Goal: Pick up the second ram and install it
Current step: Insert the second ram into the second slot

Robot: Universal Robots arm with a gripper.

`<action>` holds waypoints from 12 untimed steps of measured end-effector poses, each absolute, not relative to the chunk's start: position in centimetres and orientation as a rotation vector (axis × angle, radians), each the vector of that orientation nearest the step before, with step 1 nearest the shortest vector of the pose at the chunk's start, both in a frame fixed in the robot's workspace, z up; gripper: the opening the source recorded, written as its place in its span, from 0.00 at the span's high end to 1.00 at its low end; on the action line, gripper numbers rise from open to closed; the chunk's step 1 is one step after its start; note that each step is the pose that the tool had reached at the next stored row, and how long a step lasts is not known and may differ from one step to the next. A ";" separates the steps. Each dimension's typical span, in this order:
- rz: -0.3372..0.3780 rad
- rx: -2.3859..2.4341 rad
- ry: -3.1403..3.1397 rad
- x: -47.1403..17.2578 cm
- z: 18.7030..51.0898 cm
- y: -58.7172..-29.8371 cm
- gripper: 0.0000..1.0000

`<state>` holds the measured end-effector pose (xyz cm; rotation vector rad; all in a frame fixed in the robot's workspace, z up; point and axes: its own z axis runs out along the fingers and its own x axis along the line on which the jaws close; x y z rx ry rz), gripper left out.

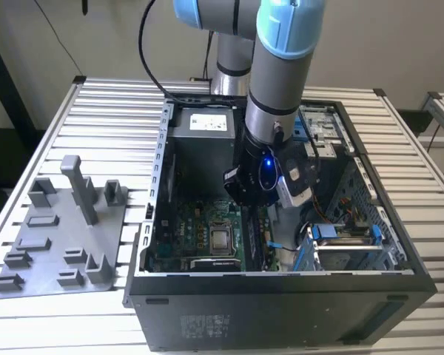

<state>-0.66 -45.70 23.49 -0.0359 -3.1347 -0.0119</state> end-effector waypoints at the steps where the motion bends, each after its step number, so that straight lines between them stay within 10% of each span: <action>1: -0.012 -0.039 -3.135 -0.7 23.4 -45.9 0.86; 12: -0.012 -0.043 -3.134 -0.7 22.3 -46.3 0.86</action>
